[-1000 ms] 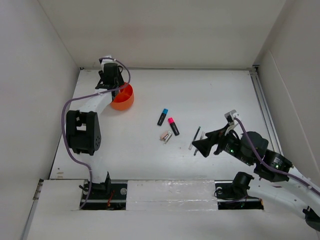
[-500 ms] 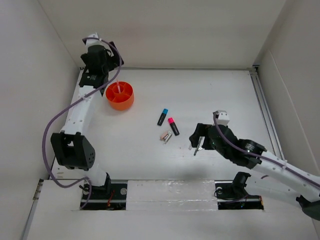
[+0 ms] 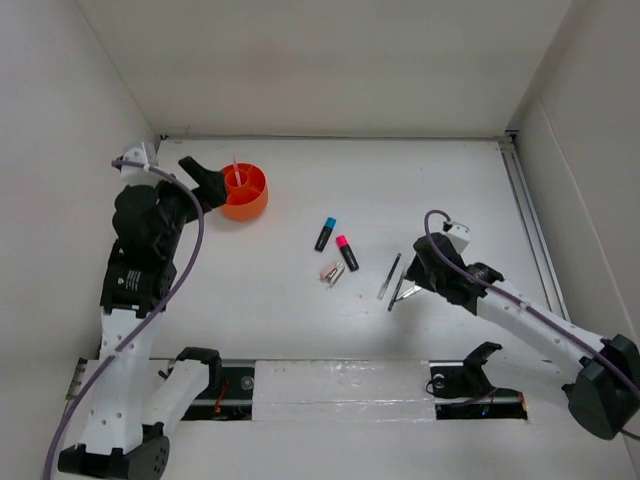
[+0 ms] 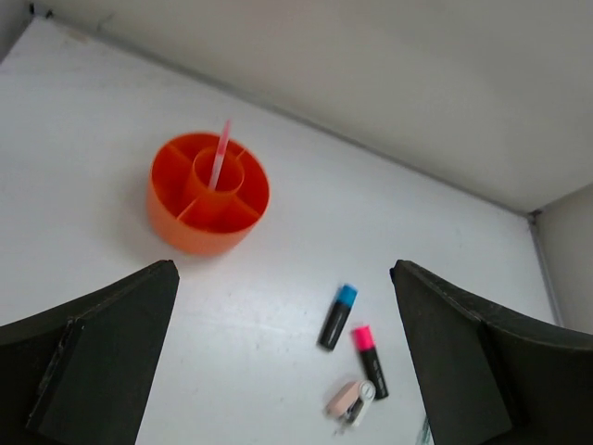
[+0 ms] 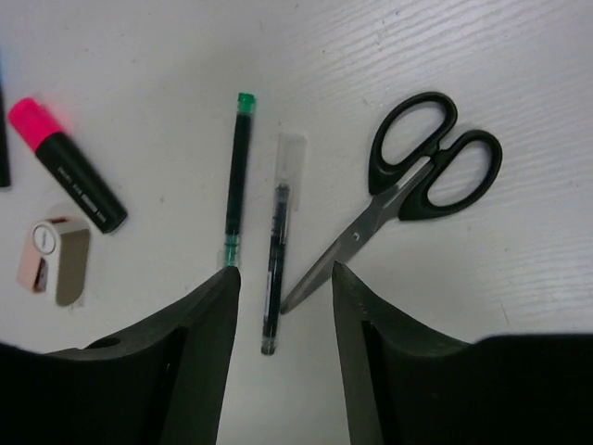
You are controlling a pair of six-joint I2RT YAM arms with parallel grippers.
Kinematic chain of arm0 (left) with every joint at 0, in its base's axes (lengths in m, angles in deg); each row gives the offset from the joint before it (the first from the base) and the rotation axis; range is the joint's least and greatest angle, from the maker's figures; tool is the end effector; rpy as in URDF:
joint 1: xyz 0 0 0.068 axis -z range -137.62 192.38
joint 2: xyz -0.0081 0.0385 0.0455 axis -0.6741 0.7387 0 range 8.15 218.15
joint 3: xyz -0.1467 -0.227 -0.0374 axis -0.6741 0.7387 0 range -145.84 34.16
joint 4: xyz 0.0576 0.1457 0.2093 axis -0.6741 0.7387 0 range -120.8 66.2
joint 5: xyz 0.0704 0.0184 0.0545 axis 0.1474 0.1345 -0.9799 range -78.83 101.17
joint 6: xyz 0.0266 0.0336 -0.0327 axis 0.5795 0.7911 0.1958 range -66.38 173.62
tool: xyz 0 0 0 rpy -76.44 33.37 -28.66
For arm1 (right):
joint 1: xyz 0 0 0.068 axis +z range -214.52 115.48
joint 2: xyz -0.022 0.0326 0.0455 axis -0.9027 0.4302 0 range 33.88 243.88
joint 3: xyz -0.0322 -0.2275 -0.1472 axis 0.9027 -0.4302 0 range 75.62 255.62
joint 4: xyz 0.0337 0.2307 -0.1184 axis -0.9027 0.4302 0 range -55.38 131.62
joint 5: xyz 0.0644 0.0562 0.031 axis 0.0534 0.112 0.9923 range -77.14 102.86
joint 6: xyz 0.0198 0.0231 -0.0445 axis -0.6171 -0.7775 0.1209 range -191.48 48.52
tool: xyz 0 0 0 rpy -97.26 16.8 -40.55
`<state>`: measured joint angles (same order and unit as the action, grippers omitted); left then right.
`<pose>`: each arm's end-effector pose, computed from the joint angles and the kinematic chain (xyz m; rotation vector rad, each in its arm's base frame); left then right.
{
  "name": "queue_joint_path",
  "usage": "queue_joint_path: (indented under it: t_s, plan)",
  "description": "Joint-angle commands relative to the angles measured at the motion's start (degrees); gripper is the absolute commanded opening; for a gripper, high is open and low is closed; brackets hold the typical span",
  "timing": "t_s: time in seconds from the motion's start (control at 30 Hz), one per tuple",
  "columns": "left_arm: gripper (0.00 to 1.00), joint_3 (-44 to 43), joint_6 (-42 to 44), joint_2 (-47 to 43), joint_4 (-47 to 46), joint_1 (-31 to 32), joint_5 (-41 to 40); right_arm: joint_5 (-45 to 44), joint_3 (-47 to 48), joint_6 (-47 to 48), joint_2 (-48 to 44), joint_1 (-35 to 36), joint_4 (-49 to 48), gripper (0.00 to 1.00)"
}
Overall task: Sort the stationery into containers
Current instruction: Place the pen in the storage box, then pick up the pen from the center of the board.
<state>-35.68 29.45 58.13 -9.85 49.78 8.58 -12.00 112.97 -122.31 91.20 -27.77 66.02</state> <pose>0.1685 -0.0202 0.4534 -0.2691 1.5808 -0.3930 0.1648 0.1043 0.2254 0.4703 2.3202 0.1969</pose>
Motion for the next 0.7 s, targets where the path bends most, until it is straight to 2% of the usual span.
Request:
queue_joint_path:
  t_s: [0.0,0.07,0.13,0.17,0.43,0.67]
  plan:
    - [1.0,8.48,0.17,-3.12,0.5,-0.19,1.01,4.37,0.88,4.84,4.98,-3.35,-9.41,0.49]
    - [1.0,11.82,0.17,-5.23,-0.82,-0.19,1.01,5.09,3.25,5.39,8.32,-4.06,-9.42,0.49]
    - [1.0,16.39,0.17,-7.61,-2.49,-0.19,2.32,5.09,4.92,6.36,13.24,-4.06,-9.42,0.39]
    - [1.0,17.36,0.17,-7.61,-2.49,-0.19,2.94,5.09,6.32,7.31,14.65,-4.06,-9.42,0.37]
    - [1.0,17.99,0.17,-10.24,-1.7,-0.19,3.56,6.76,7.56,8.47,22.12,-4.58,-11.45,0.37]
    - [1.0,17.99,0.17,-11.83,-1.7,-0.19,3.03,6.76,8.1,9.08,25.03,-4.58,-10.92,0.37]
